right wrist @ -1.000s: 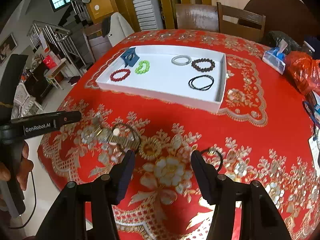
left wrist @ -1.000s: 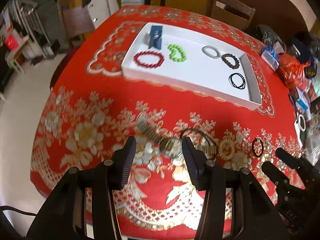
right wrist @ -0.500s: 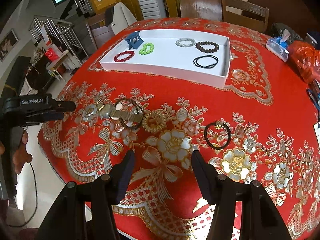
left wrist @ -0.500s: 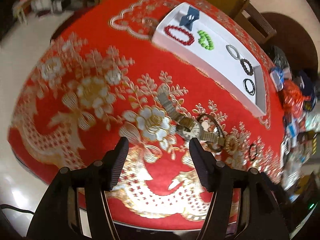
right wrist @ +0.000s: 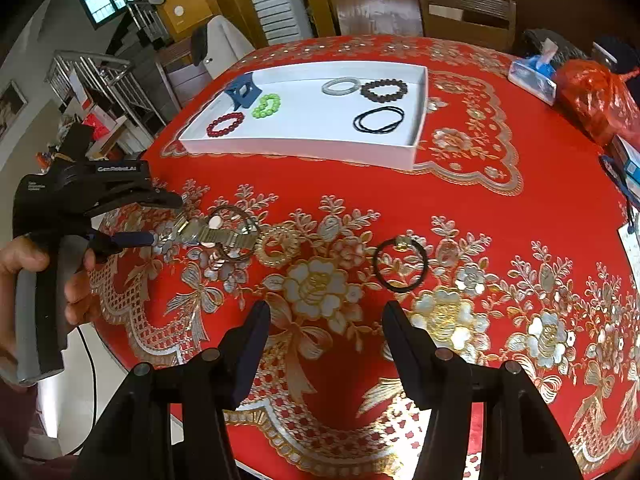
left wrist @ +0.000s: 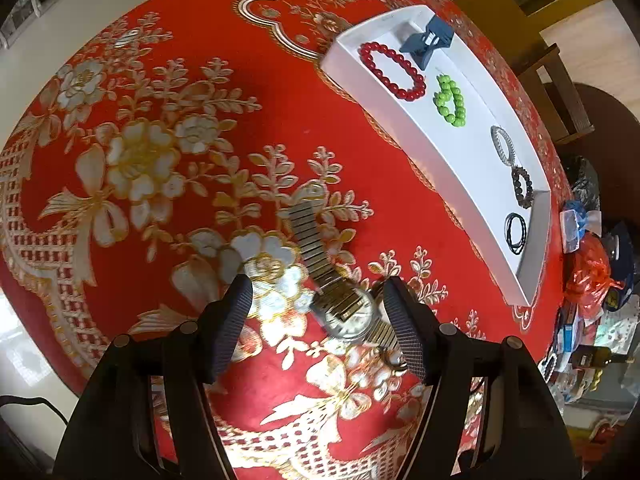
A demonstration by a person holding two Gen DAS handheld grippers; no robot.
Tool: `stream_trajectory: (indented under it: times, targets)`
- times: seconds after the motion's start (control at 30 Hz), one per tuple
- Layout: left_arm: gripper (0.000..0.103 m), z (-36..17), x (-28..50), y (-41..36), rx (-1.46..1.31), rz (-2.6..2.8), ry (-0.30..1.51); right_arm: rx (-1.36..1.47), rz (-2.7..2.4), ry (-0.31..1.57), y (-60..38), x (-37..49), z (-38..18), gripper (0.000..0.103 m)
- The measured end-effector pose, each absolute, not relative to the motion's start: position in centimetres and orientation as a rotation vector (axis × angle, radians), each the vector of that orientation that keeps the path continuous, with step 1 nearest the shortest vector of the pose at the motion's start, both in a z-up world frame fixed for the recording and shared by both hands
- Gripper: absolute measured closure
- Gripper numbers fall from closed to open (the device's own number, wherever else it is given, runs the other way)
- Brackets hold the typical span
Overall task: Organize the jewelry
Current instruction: 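Grasp the gold wristwatch with the left tool while the right tool grasps the cream coil bracelet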
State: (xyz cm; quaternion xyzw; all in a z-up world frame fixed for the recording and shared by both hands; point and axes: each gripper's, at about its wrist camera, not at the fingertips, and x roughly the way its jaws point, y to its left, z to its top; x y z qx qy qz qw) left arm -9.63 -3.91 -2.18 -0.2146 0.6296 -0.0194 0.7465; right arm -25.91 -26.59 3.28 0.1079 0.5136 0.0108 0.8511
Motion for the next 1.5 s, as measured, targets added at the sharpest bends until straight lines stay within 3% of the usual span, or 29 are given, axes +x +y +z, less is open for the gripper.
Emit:
stream_trajectory:
  times: [0.2,0.23,0.27,0.3,0.47,0.8,0.87,0.93,1.03,1.17,1.23,1.5]
  targets:
    - [0.036,-3.0,-9.1,-5.4,-0.458,-0.067,1.377,0.256,0.011,1.09,-27.9,-26.0,2.9,0.047]
    - [0.045,-3.0,-9.0,-5.4,-0.46,-0.067,1.367,0.262,0.01,1.091,-28.1,-26.0,2.8,0.047]
    - [0.066,-3.0,-9.0,-5.4,-0.466,-0.077,1.366,0.265,0.01,1.091,-28.1,-26.0,2.8,0.047]
    - [0.08,-3.2,-8.8,-5.4,-0.44,-0.073,1.375,0.268,0.009,1.09,-28.3,-26.0,2.8,0.047]
    - [0.088,-3.1,-8.7,-5.1,-0.437,-0.135,1.375,0.281,0.004,1.085,-28.7,-25.7,2.8,0.047]
    - [0.088,1.6,-9.4,-4.3,-0.424,-0.252,1.294,0.309,0.094,1.076,-27.3,-23.3,2.6,0.047]
    - [0.088,2.4,-9.5,-4.3,-0.419,-0.264,1.276,0.298,0.112,1.074,-26.4,-22.2,2.3,0.052]
    - [0.088,3.0,-9.6,-4.1,-0.406,-0.278,1.262,0.286,0.133,1.085,-25.6,-21.2,1.8,0.066]
    - [0.088,3.1,-9.3,-4.1,-0.397,-0.292,1.26,0.251,0.135,1.111,-24.6,-19.3,0.7,0.075]
    - [0.088,2.9,-9.3,-4.2,-0.39,-0.307,1.271,0.203,0.113,1.155,-24.0,-17.4,-1.0,0.08]
    - [0.088,3.0,-9.3,-4.1,-0.395,-0.32,1.275,0.185,0.117,1.176,-23.5,-16.8,-1.8,0.091]
    - [0.089,5.0,-9.0,-4.9,-0.366,-0.372,1.253,0.175,0.122,1.124,-23.8,-17.2,-1.1,0.095]
